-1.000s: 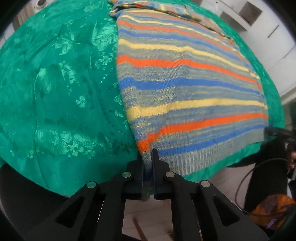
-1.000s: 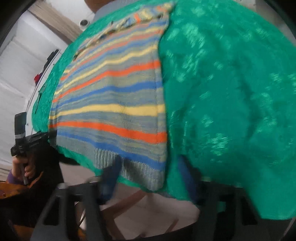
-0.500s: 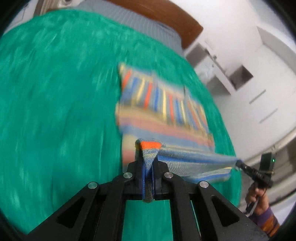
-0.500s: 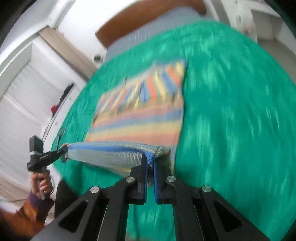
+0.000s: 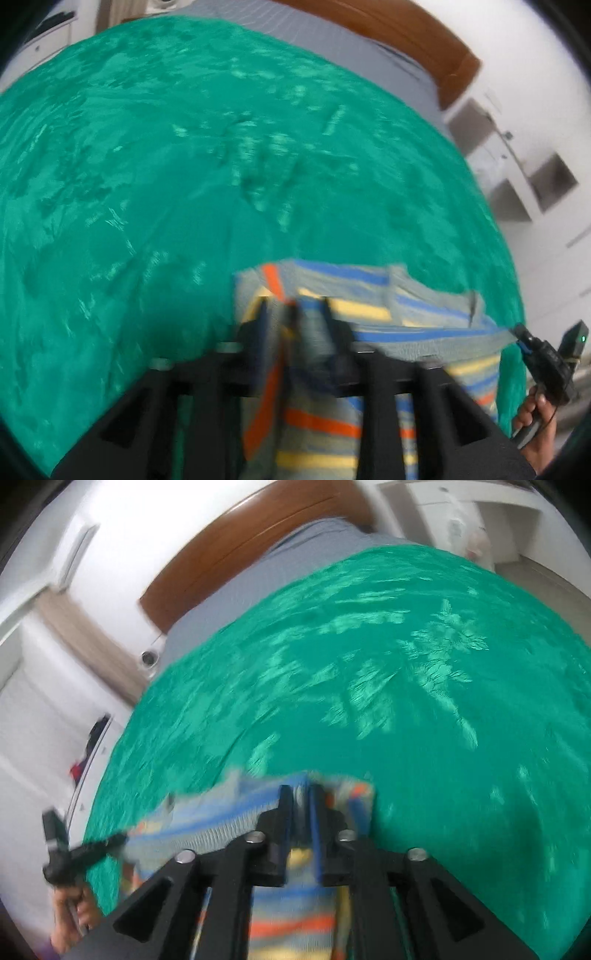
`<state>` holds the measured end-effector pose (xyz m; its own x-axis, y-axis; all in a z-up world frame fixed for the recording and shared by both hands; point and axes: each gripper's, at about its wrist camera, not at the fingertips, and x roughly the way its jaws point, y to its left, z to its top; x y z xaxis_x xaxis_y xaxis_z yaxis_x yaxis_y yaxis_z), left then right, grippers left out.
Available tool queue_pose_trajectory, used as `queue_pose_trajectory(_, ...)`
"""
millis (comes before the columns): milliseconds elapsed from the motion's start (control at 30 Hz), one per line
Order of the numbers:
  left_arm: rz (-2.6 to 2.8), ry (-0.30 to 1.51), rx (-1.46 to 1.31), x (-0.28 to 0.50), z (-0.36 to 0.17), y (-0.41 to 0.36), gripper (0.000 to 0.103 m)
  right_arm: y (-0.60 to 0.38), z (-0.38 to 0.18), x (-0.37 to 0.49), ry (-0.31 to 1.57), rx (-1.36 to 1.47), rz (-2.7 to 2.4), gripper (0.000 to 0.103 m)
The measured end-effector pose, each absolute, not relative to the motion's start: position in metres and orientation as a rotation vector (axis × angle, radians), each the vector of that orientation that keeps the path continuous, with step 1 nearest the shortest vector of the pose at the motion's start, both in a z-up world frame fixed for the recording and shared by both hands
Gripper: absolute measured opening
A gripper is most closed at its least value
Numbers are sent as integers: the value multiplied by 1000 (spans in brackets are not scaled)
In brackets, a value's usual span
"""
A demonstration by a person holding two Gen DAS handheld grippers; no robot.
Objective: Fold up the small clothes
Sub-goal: 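Grasp the sweater hem with both grippers, fold it over, and release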
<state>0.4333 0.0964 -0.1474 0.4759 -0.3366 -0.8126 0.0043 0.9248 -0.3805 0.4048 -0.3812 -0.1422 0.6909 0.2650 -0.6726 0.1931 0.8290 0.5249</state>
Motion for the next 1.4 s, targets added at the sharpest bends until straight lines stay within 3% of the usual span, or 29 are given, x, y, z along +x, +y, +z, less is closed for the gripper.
queue_pose_trajectory(33,-202,1042,-362,431,-144,104,58,-388,-145,407,817,625,10,39)
queue_pose_trajectory(100,-192,989,-377,424,-134,121,66,-396,-141,403,787,626,5,40)
queue_pose_trajectory(267,-299,985,-249,376,-124,128,72,-381,-127,359,863,405,135,40)
queue_pose_trajectory(400,-379,1060,-94,330,-148,103,77,-343,-132,316,960,273,311,40)
queue_pose_trajectory(433,-377,1072,-64,325,-155,99,75,-330,-134,301,964,238,351,40)
queue_pose_trajectory(467,-365,1087,-34,323,-163,90,51,-322,-136,294,964,206,365,40)
queue_pose_trajectory(500,-371,1104,-31,319,-169,87,7,-312,-140,288,963,167,383,40)
queue_pose_trajectory(567,-373,1107,-29,309,-171,86,7,-303,-155,284,1018,126,380,36)
queue_pose_trajectory(600,-373,1095,3,302,-168,84,6,-300,-169,283,1095,81,338,16)
queue_pose_trajectory(633,-382,1091,29,296,-165,85,5,-300,-176,280,1130,50,316,8)
queue_pose_trajectory(667,-393,1100,50,293,-166,85,5,-301,-180,272,1145,28,305,8)
queue_pose_trajectory(800,-417,1134,125,294,-167,82,11,-308,-174,263,1170,38,295,5)
queue_pose_trajectory(833,-418,1147,117,297,-161,83,14,-312,-169,266,1171,58,293,9)
queue_pose_trajectory(900,-420,1123,77,305,-139,95,24,-324,-155,271,1152,94,285,11)
queue_pose_trajectory(933,-412,1085,79,309,-129,98,34,-332,-145,275,1126,119,289,11)
queue_pose_trajectory(1067,-503,1033,33,359,-103,85,47,-345,-111,314,1056,181,320,11)
queue_pose_trajectory(1233,-533,1184,26,436,-149,22,49,-326,-153,414,1241,240,344,17)
queue_pose_trajectory(1300,-443,1141,-5,460,-154,13,49,-314,-154,438,1171,211,289,17)
queue_pose_trajectory(1367,-332,1066,-108,475,-145,26,50,-313,-137,446,975,220,196,21)
queue_pose_trajectory(1400,-297,1041,-172,478,-141,38,55,-315,-128,444,902,251,176,33)
